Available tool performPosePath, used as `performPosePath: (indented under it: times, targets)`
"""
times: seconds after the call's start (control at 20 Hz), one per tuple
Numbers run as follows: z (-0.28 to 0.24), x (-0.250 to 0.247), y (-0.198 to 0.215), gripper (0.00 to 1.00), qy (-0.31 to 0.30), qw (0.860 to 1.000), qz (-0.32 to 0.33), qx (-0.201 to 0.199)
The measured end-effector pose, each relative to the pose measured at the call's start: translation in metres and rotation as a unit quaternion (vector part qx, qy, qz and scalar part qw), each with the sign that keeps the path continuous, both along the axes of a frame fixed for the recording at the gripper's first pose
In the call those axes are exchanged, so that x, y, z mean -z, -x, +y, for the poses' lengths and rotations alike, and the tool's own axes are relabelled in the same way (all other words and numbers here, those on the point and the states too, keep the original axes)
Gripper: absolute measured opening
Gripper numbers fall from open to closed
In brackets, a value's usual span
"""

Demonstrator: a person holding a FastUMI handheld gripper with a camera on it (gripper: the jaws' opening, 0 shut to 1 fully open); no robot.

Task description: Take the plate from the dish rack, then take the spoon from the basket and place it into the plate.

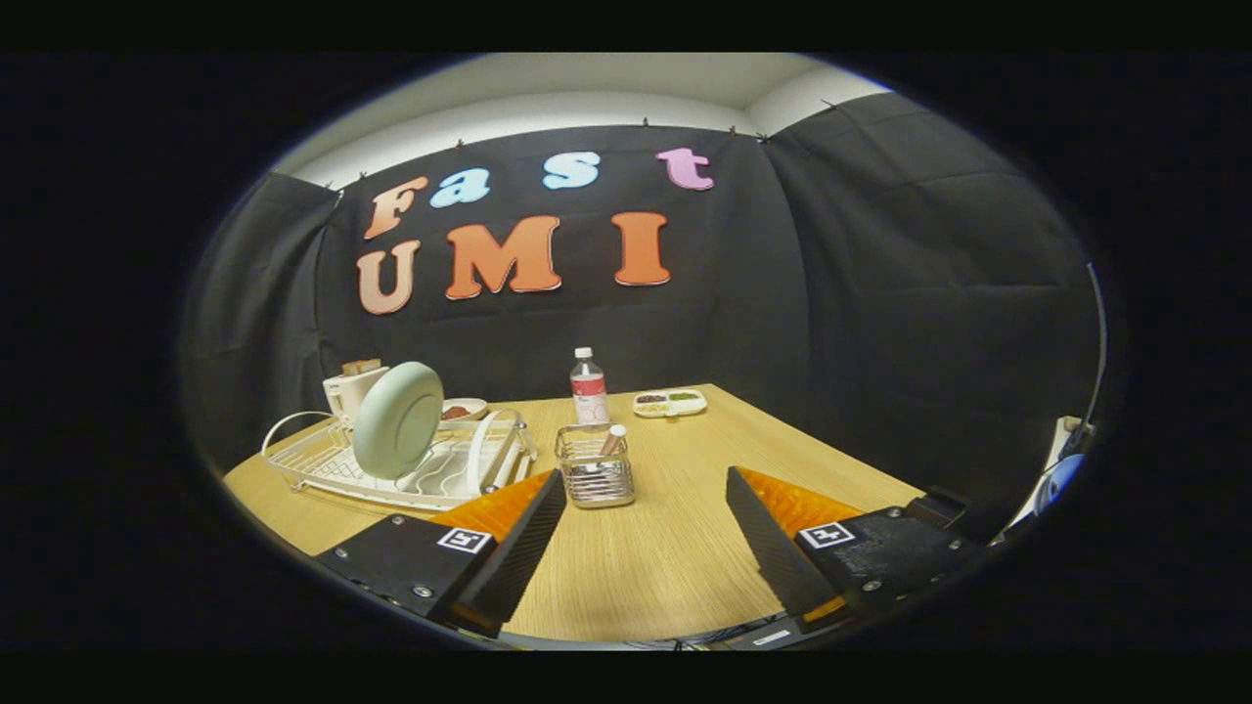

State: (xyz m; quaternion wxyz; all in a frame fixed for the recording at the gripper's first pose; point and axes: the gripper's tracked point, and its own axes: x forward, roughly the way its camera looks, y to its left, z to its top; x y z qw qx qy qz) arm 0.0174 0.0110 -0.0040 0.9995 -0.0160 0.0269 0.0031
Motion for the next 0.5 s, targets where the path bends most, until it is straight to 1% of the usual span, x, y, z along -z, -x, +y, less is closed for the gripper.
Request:
performPosePath:
  times: [0.15, 0.3, 0.4, 0.5]
  targets:
    - [0.012, -0.002, -0.016, 0.98, 0.004, 1.0, -0.003, -0.007]
    - [0.017, -0.01, -0.022, 0.98, 0.005, 1.0, -0.007, -0.009]
    - [0.027, -0.027, -0.025, 0.98, -0.006, 1.0, -0.015, -0.013]
    - [0.05, -0.052, -0.029, 0.98, -0.022, 0.999, -0.023, -0.027]
